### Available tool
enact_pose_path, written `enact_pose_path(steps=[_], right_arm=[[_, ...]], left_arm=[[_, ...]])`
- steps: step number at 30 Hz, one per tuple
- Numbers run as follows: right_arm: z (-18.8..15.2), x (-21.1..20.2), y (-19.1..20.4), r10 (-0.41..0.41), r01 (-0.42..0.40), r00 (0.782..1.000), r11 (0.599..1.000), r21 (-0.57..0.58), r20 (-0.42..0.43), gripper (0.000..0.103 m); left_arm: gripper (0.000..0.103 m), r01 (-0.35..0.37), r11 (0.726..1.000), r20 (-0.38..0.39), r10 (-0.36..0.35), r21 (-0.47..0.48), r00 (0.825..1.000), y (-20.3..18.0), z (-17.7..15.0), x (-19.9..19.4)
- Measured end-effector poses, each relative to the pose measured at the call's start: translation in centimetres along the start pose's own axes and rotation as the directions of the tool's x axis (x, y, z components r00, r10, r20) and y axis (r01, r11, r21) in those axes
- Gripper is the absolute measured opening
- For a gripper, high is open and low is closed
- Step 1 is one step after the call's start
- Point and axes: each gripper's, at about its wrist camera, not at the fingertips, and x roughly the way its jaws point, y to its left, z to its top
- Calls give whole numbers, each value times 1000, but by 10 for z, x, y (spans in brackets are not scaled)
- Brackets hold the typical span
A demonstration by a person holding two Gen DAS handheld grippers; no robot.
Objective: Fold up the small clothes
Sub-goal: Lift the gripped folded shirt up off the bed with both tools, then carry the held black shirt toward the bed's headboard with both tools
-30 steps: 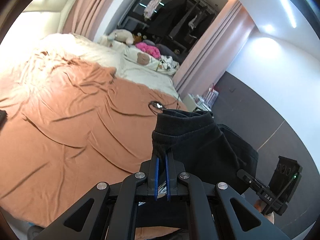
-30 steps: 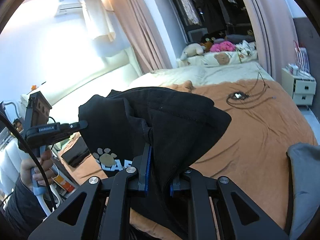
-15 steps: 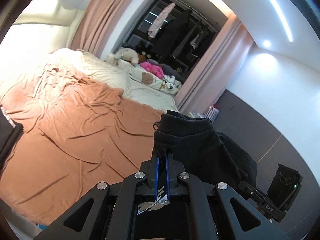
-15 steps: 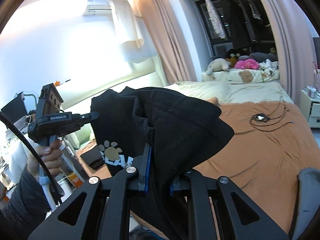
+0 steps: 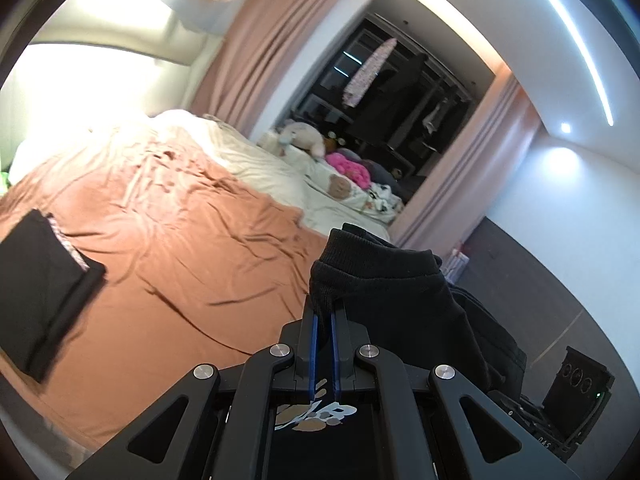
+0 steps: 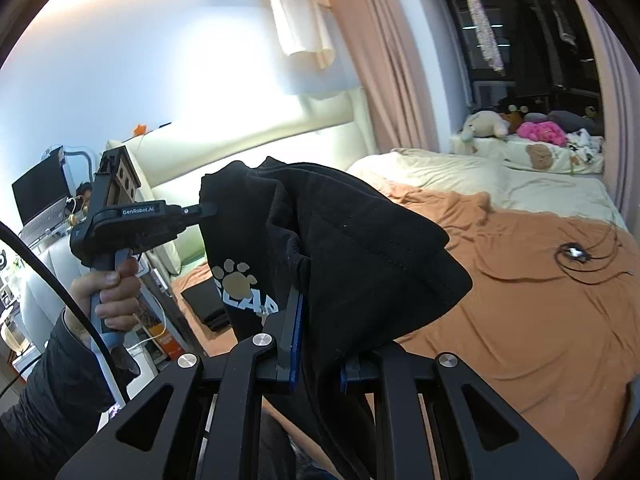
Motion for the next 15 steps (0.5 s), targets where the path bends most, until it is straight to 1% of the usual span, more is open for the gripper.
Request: enact_pose_path(steps=[7, 10, 12, 15], right_arm=[[11, 45, 5, 77, -78, 997, 996, -34, -18, 10], [18, 67, 8, 107, -108, 994, 993, -40, -26, 10], [22, 79, 11, 128, -129, 991, 991, -45, -29, 10], [27, 97, 17, 155, -157, 987, 986, -54, -42, 10]], left_arm=[[5, -43, 998, 40, 44, -39, 998, 69, 25, -28], [5, -71, 997, 51, 73, -36, 996, 92, 43, -41], [5, -73, 996, 64, 76, -44, 995, 106, 51, -52], [5, -101, 995, 86, 103, -25, 991, 122, 64, -70]])
